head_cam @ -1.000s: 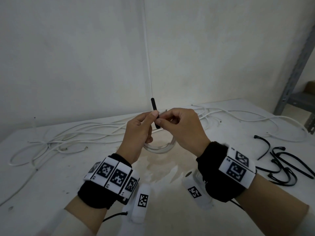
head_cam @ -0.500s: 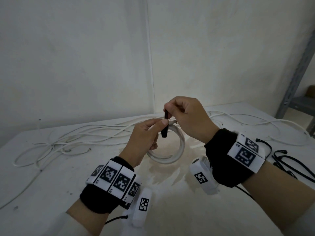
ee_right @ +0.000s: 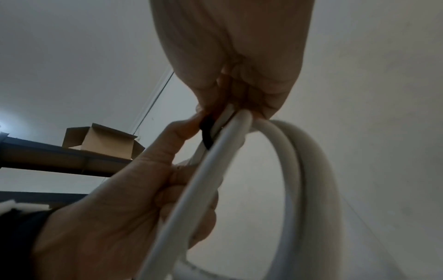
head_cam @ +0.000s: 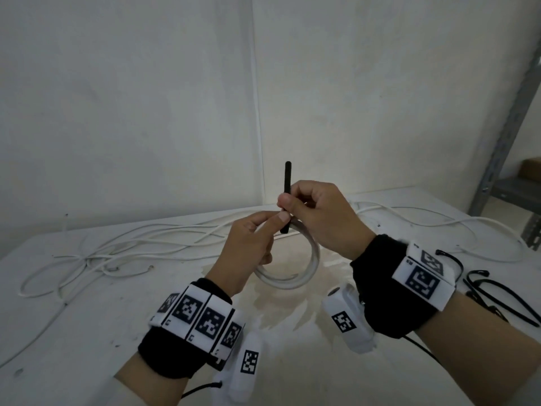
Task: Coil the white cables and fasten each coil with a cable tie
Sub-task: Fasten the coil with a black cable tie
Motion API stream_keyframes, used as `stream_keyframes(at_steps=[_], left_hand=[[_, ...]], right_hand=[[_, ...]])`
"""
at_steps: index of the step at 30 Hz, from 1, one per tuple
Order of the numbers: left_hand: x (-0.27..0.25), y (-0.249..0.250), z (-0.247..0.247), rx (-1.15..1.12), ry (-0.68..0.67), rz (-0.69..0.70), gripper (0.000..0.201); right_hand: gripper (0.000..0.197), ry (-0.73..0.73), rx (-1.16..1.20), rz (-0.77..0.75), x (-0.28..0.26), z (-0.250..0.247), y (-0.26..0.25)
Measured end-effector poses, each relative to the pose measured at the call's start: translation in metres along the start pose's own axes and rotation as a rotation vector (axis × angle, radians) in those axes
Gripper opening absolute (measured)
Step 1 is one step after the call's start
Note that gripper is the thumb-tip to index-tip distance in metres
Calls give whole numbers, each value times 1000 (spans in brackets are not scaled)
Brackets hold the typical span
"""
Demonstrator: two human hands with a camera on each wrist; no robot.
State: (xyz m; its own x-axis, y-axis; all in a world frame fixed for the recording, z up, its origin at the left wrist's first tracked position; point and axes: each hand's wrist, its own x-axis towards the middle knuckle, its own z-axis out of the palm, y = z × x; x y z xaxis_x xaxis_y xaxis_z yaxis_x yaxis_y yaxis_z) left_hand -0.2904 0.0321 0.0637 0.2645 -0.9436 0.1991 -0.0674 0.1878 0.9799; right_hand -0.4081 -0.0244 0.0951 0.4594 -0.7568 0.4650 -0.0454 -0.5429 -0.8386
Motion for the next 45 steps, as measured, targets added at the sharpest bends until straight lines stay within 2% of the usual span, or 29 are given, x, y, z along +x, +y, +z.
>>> stream_keyframes(at_steps=[4, 7, 16, 20, 23, 25, 29, 33, 38, 40, 45], left_hand=[[-1, 3, 4, 41, -24, 14, 16], [-2, 6, 7, 56, -37, 31, 17], [-1, 21, 11, 86, -72, 106, 17], [2, 20, 10, 56, -72, 94, 25], [4, 20, 10, -8, -22, 78, 33], [6, 21, 8, -47, 16, 72, 37], [9, 22, 2, -54, 42, 67, 37], [6, 15, -2, -28, 22, 81, 25], [2, 5, -14, -220, -52, -49, 41], [-3, -1, -13, -253, -86, -88, 40], [-4, -11, -11, -259, -46, -27, 31]], right_hand=[[25, 108, -133, -71, 5, -4, -3], [27, 137, -186, -123, 7, -8, -7], [24, 157, -149, -121, 12, -19, -17], [21, 83, -67, -86, 11, -25, -16], [11, -12, -58, -77, 5, -24, -7], [9, -93, -56, -19, -2, -22, 3], [25, -202, -26, 95, -12, -17, 11], [20, -150, -21, 101, -10, -12, 16], [21, -82, -6, 139, -9, -7, 26], [22, -35, 62, 181, -8, -6, 30], [21, -30, 174, 223, -9, 4, 29]])
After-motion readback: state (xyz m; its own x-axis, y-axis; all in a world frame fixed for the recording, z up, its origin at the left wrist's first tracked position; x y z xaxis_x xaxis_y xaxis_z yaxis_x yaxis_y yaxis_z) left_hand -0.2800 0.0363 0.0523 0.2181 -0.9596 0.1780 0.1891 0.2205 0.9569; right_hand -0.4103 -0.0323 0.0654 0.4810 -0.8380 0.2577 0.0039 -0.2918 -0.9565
